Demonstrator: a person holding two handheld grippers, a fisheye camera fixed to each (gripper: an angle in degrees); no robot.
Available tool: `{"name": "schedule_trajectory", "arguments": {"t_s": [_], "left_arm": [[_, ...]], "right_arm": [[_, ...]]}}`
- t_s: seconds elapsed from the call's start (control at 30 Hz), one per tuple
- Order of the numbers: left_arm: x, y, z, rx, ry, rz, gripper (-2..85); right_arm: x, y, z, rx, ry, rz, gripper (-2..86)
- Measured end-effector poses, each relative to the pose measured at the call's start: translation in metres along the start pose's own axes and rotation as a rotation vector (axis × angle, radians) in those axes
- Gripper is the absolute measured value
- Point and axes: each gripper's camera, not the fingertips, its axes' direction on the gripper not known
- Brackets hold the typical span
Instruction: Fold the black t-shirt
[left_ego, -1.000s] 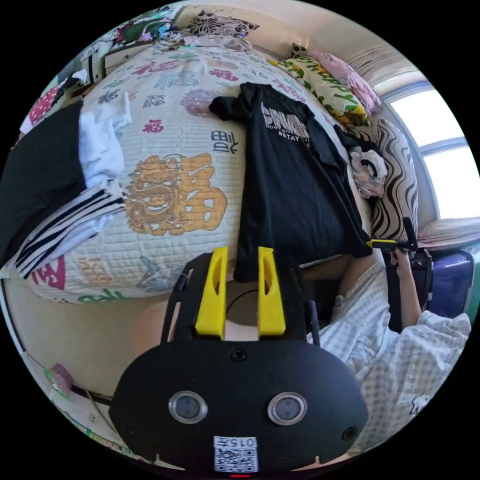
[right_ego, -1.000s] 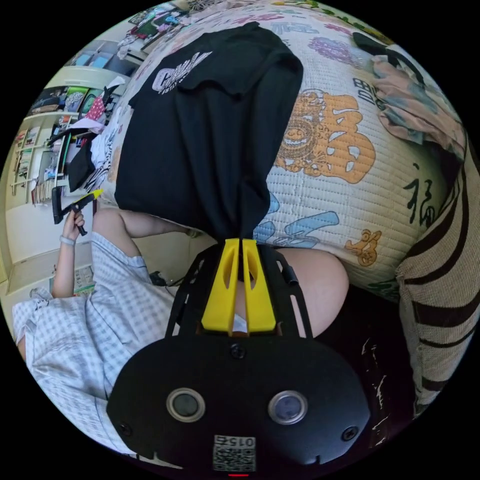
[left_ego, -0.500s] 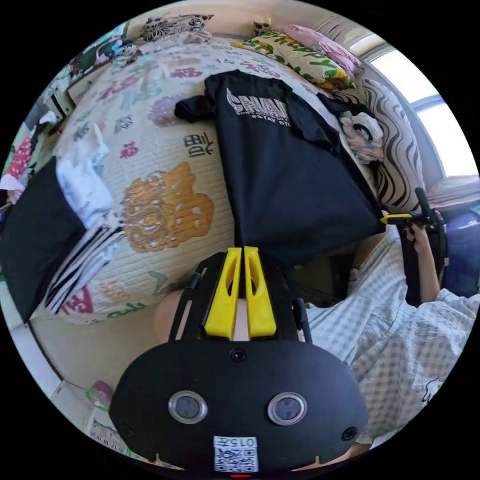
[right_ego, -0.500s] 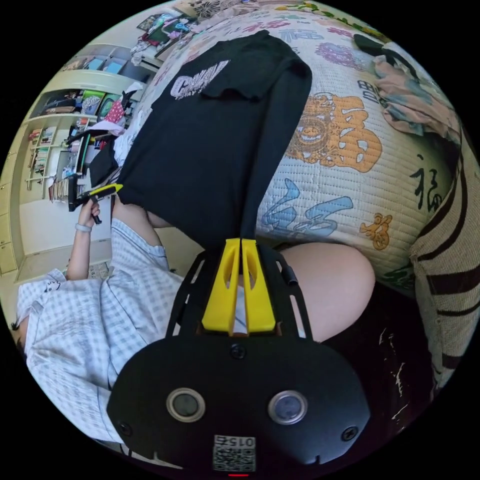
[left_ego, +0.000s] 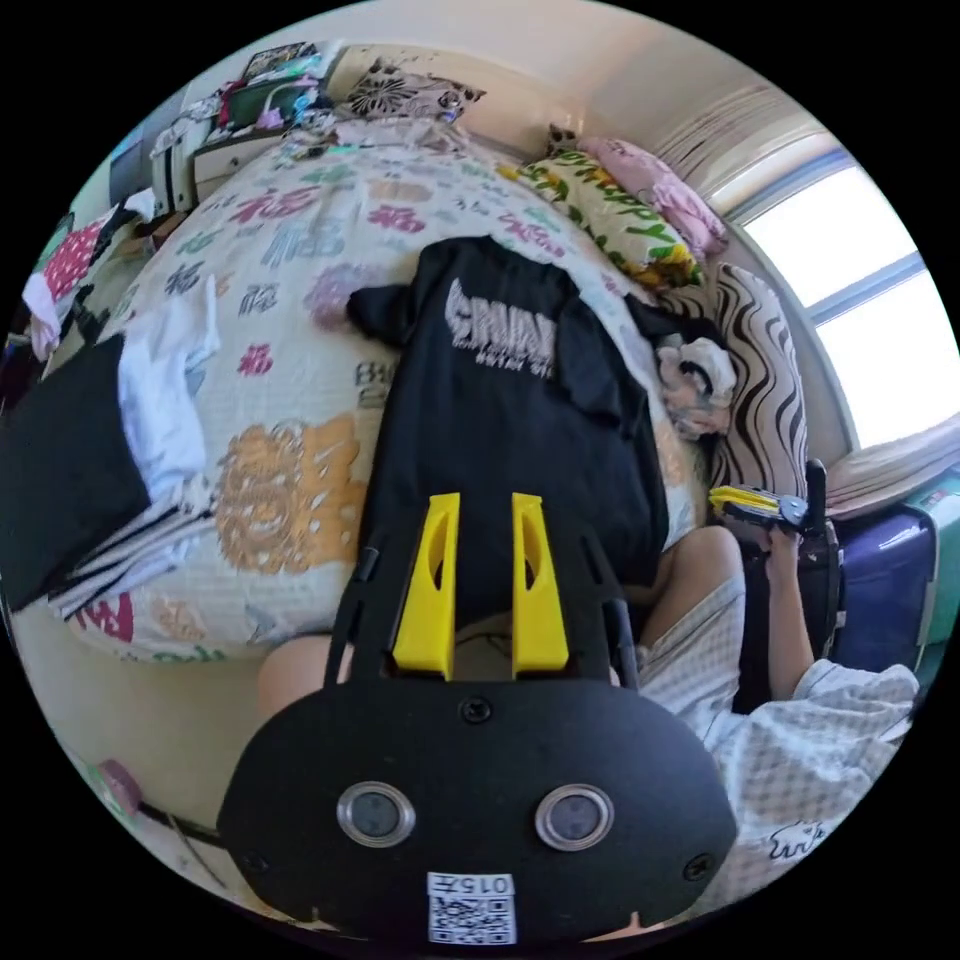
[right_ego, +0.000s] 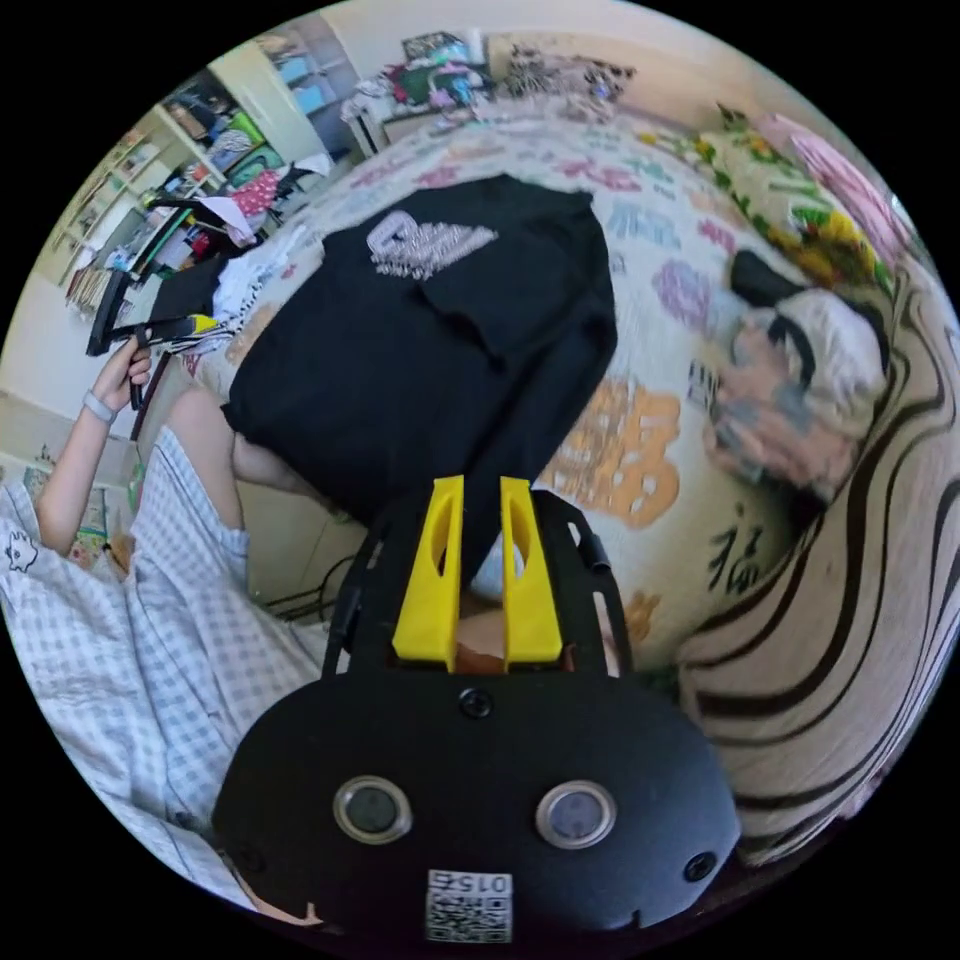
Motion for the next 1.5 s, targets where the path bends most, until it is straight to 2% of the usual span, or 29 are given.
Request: {"name": "schedule_trajectory", "arguments": {"t_s": [0.17,0.3,0.43,0.53,0.57,0.63,0.7,0.77,0.8,0.83,0.9,0.97,1.0,1.13,1.23,1.37,1.5], "left_arm": [[0.051,-0.081,0.068,-0.012,0.090,0.057,9.8],[0.074,-0.135,0.142,-0.106,0.053,0.017,10.4],[0.078,-0.160,0.198,-0.228,0.007,-0.014,9.4],[0.087,-0.181,0.226,-0.388,-0.122,0.119,3.9],[0.092,-0.190,0.225,-0.425,-0.094,0.174,2.3],[0.100,-0.209,0.212,-0.377,0.012,0.213,0.9],[0.122,-0.245,0.189,-0.191,0.165,0.236,0.4],[0.148,-0.275,0.178,-0.051,0.315,0.283,0.7],[0.169,-0.290,0.175,0.031,0.408,0.327,1.3],[0.179,-0.295,0.175,0.072,0.441,0.352,1.6],[0.211,-0.306,0.178,0.185,0.479,0.407,4.3],[0.221,-0.308,0.189,0.153,0.472,0.436,4.5],[0.219,-0.305,0.195,0.124,0.481,0.435,3.9],[0.174,-0.280,0.195,0.088,0.547,0.352,2.1],[0.111,-0.245,0.176,0.058,0.549,0.263,1.7],[0.003,-0.174,0.114,0.106,0.389,0.135,2.0],[-0.113,-0.100,0.041,0.231,0.159,-0.109,4.7]], "right_arm": [[0.001,-0.062,0.045,-0.003,0.003,-0.139,12.3],[0.009,-0.100,0.089,-0.050,0.042,-0.183,12.3],[0.016,-0.114,0.122,-0.115,0.077,-0.268,8.4],[0.035,-0.109,0.119,-0.043,0.042,-0.244,3.6],[0.041,-0.109,0.117,-0.032,0.013,-0.232,3.3],[0.077,-0.108,0.107,0.025,-0.155,-0.137,2.4],[0.111,-0.103,0.093,0.120,-0.233,-0.028,2.2],[0.149,-0.090,0.074,0.269,-0.256,0.117,2.5],[0.178,-0.072,0.060,0.425,-0.293,0.256,2.9],[0.209,-0.049,0.051,0.582,-0.377,0.395,3.5],[0.245,-0.016,0.053,0.700,-0.449,0.546,3.9],[0.266,0.010,0.064,0.706,-0.418,0.663,3.4],[0.266,0.009,0.071,0.638,-0.353,0.662,3.1],[0.243,-0.016,0.089,0.587,-0.353,0.560,2.2],[0.226,-0.036,0.105,0.513,-0.323,0.493,1.9],[0.196,-0.055,0.124,0.470,-0.366,0.392,1.5],[0.135,-0.090,0.151,0.348,-0.314,0.247,1.4]]}}
